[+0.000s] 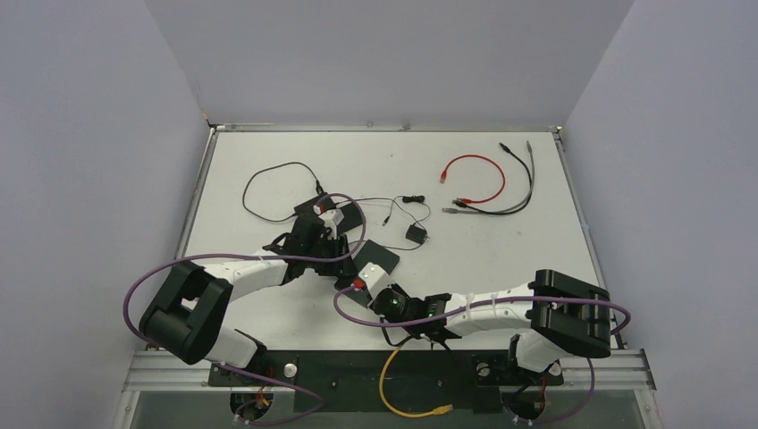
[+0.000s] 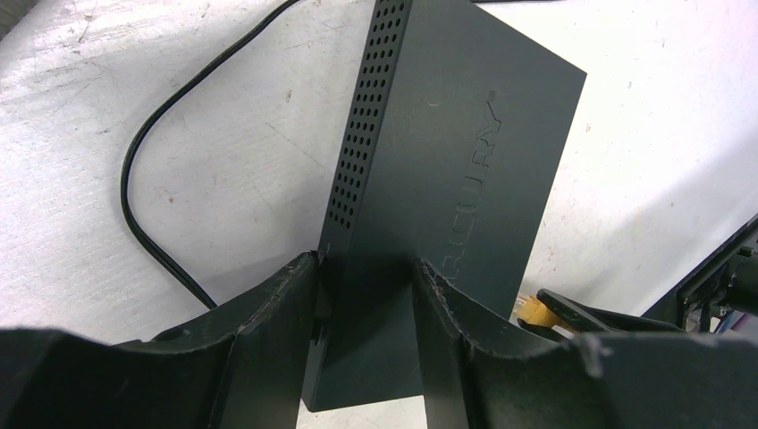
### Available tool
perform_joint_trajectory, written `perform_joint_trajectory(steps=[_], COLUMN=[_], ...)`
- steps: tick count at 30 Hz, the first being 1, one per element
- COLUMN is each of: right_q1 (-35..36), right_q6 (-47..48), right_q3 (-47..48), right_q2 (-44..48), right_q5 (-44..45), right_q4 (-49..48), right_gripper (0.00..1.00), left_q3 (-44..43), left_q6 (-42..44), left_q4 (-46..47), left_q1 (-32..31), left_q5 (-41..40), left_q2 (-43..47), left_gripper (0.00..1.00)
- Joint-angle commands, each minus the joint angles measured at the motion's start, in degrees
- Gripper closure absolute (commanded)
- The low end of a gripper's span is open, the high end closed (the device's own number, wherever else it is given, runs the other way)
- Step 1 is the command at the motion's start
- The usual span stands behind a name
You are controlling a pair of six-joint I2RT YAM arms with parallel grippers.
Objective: Insert the plug into the switch port
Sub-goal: Insert the connector into the switch port.
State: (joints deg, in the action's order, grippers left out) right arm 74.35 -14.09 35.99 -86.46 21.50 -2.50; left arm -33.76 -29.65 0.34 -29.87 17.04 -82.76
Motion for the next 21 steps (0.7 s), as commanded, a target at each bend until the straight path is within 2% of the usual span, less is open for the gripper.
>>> perform_joint_trajectory(steps=[1,21], right_q1=[0.27,0.17], right_q6=[-0.03,0.09], right_q3=[1.69,0.71], right_q2=[-0.63,-1.52], right_q5=[0.6,-1.1], right_q4=[-3.2,-6.82], right_gripper=[1.0,1.0], left_q3=[-1.5,-1.16], left_q6=[0.35,0.04], left_q4=[2.85,3.29], left_q1=[0.07,0.07], left_q5=[2.4,3.38], left_q2=[-0.13,-0.61], left_gripper=[0.6,0.6])
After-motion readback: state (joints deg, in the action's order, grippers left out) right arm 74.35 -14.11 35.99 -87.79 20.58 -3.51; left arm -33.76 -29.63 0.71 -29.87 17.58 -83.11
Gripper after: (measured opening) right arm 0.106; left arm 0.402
